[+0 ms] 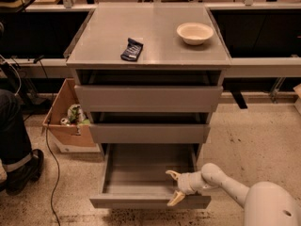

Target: Close bottom drawer

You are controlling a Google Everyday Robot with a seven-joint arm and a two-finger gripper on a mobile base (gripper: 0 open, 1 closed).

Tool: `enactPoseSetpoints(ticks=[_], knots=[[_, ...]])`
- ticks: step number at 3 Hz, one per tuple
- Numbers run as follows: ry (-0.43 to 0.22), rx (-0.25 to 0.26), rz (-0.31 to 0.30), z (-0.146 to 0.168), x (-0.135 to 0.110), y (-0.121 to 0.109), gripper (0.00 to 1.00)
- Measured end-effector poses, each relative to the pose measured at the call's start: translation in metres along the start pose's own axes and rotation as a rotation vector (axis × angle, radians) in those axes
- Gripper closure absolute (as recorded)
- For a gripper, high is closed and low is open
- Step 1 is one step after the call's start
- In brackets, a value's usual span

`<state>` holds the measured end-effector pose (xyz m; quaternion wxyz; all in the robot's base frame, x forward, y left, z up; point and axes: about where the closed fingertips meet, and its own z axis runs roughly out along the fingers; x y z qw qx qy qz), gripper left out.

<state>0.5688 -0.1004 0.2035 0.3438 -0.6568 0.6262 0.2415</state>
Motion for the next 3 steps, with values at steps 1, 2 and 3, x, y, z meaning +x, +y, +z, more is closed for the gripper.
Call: enactPoseSetpoints(ticks=[1, 2, 3], knots=[[0.0, 0.024, -0.021, 0.004, 0.002, -0.009, 0.4], [-0.003, 0.052, -0.041, 0.001, -0.002, -0.019, 0.63], [-0.011, 0.077, -0.055, -0.003, -0.009, -0.028, 0.86]])
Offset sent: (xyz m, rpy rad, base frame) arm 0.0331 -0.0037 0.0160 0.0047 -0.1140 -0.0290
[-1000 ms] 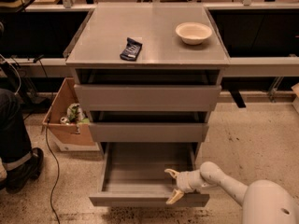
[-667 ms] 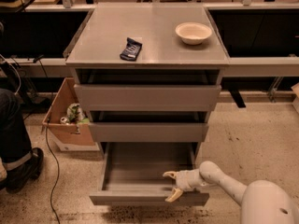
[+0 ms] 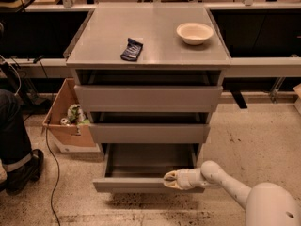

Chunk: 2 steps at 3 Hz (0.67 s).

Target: Close bottom drawer

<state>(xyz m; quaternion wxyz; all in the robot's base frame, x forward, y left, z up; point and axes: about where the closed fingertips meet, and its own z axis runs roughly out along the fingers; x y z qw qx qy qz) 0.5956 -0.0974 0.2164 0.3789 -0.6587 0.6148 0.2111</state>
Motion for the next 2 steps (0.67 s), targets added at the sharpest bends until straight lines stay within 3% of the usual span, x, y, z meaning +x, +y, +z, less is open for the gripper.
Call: enactPoseSetpoints(ticks=[1, 2], knots=[[-0.005, 0.01, 0.006, -0.004, -0.003, -0.005, 0.89], [-0.016, 0.003, 0.015, -0.017, -0.011, -0.003, 0.65]])
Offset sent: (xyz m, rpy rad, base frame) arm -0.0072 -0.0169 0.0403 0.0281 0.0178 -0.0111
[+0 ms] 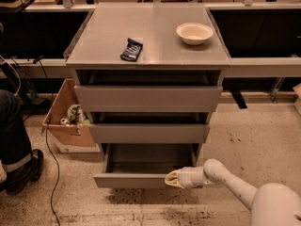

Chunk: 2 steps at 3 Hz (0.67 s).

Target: Close bottom drawer

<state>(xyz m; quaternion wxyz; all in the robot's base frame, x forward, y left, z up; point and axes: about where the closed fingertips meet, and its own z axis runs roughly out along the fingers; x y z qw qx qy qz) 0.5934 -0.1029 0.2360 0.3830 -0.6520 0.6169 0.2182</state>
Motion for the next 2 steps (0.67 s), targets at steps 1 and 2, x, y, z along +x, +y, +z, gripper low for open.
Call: enactPoseSetpoints(ticks=[1, 2], knots=[[0.009, -0.034, 0.01, -0.013, 0.003, 0.023, 0.61], [0.021, -0.066, 0.018, -0.018, 0.014, 0.05, 0.85]])
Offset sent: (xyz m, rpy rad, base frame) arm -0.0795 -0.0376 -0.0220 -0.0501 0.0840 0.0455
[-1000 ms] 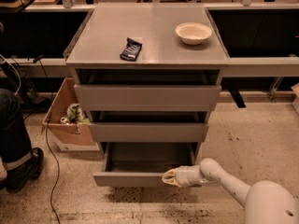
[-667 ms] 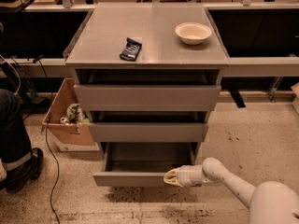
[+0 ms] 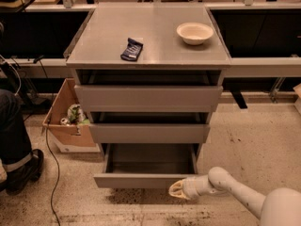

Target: Close bottom drawer

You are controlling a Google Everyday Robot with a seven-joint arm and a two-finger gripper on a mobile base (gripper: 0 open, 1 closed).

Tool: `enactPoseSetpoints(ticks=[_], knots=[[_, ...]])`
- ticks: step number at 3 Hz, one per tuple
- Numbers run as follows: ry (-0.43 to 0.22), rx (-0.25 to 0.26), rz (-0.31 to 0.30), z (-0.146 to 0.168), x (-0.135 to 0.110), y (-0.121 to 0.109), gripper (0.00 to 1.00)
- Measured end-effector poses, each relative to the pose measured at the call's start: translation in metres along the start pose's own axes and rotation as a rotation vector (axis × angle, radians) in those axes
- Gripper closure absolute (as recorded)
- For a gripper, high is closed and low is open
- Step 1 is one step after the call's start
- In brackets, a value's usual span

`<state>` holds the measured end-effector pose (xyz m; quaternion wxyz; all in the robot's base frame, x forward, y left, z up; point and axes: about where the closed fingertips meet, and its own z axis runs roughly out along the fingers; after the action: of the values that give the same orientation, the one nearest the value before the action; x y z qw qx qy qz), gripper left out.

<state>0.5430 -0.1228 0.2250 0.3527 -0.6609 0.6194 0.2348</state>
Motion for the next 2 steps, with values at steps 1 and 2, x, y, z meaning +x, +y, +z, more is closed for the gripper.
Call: enactPoseSetpoints(ticks=[1, 2], knots=[[0.0, -0.017, 0.011, 0.0086, 0.0125, 0.0113, 1.0], [0.001, -0.015, 0.013, 0.009, 0.0135, 0.0108, 1.0]])
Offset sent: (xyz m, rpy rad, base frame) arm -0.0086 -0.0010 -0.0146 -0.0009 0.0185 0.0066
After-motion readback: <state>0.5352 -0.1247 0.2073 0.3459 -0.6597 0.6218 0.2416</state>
